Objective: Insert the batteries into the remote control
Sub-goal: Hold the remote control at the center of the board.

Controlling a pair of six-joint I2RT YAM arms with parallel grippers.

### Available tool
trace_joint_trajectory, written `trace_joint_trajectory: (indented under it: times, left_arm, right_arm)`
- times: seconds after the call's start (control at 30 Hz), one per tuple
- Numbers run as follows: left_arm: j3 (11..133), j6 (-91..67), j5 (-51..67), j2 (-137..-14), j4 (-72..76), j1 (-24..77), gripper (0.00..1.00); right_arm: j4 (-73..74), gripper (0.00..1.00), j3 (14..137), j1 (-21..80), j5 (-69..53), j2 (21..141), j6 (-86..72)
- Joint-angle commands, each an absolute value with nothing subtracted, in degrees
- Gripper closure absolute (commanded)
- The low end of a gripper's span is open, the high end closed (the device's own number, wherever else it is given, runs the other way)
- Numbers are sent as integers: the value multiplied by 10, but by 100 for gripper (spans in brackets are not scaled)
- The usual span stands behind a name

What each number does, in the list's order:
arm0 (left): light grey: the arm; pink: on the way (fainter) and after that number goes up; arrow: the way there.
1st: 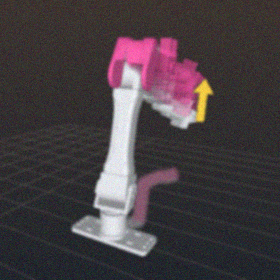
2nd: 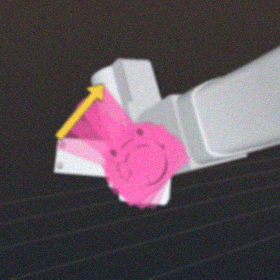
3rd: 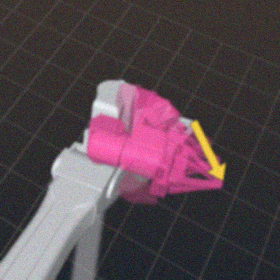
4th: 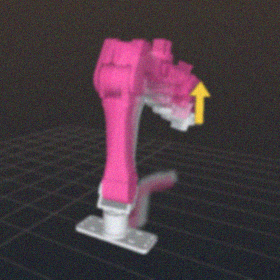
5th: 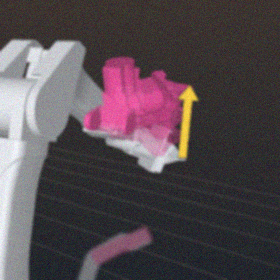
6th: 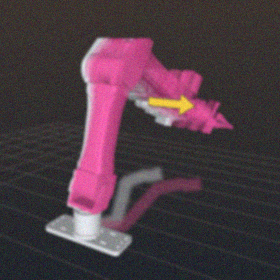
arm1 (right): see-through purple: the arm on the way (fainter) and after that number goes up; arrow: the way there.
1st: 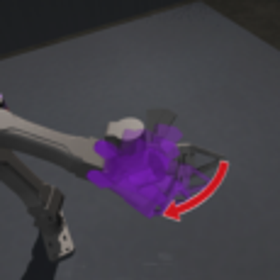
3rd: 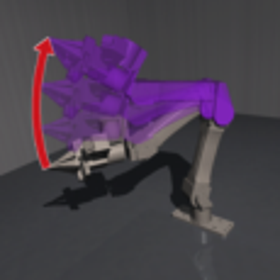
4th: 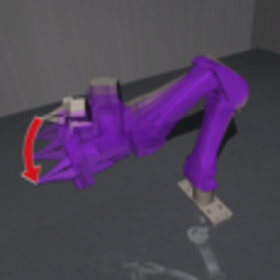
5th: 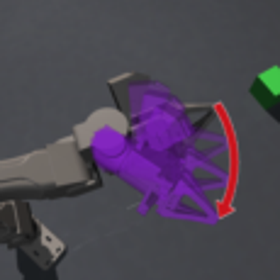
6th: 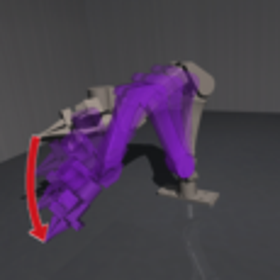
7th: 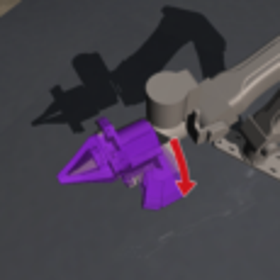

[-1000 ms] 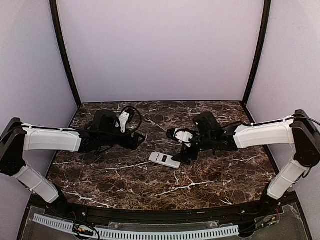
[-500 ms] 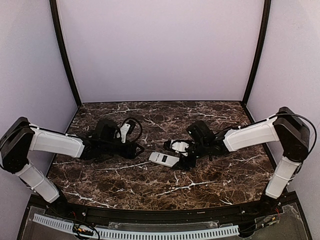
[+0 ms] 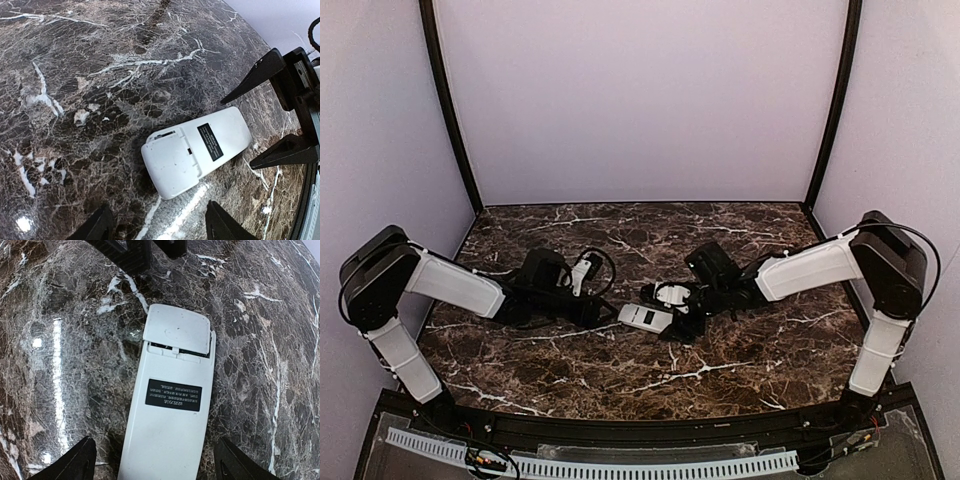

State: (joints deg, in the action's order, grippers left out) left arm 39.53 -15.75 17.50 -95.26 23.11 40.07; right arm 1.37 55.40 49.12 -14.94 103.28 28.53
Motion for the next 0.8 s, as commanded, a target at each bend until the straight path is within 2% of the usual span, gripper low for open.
trace_joint_trajectory:
  times: [0.0, 0.1, 0.23, 0.43, 0.77]
  left_arm:
    - [387, -168, 199, -973, 266, 405, 35]
    - [387, -172, 199, -980, 275, 405, 31]
    - [391, -170, 195, -987, 273, 405, 31]
    - [391, -178, 188, -994, 284, 406, 31]
    - [386, -190, 211, -1018, 325, 407, 35]
  right_arm:
    - [17, 18, 572, 494, -146, 1048, 291]
    - [20, 17, 576, 492, -144, 1051, 292]
    - [25, 17, 582, 488, -141, 1060, 292]
    - [36, 23, 591, 485, -145, 1078, 291]
    - [45, 30, 598, 484, -155, 1091, 291]
